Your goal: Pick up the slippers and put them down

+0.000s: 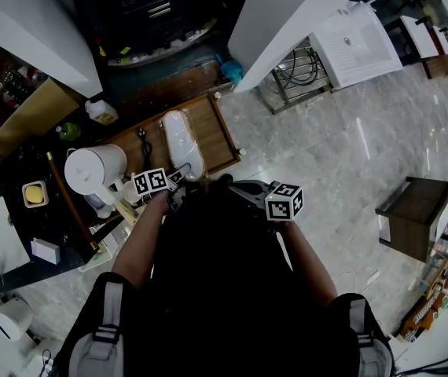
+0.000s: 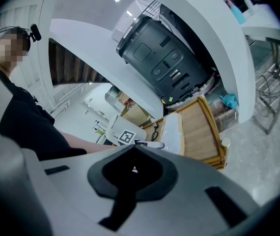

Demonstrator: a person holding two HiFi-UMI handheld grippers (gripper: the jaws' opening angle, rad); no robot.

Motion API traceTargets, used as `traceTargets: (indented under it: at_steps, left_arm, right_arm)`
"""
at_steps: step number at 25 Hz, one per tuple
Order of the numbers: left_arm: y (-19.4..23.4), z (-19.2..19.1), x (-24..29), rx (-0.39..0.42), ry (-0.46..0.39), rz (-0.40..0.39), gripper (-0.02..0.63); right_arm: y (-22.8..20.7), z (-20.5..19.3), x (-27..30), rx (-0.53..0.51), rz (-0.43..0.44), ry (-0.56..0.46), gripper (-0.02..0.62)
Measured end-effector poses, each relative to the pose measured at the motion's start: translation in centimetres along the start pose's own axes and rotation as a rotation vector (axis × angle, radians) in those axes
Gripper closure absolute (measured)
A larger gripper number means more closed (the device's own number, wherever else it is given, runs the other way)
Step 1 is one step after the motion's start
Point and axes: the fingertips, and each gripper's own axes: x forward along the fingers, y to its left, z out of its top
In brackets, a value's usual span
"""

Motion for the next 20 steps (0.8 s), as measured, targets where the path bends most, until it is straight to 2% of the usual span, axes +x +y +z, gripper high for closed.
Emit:
traceTargets:
  at_steps: [8,13,20]
  left_arm:
    - [0.2,0.3,-0.3,0.074,-0.004,0.055,0.241]
    - [0.0,0.9,-0.6,0.126,-0.031,0.078,0.177]
    - [-0.5,1.1,-1.0,0.125,-0.047,0.058,0.173]
  right_arm:
    - [0.1,-0.1,0.4,0.000,0.007,0.000,0.588]
    - [0.3,-0.2,0.6,0.001,0.012,0.000,0.588]
    - [0.5,-0.3,1.0,-0.002,0.021,-0.001,0.588]
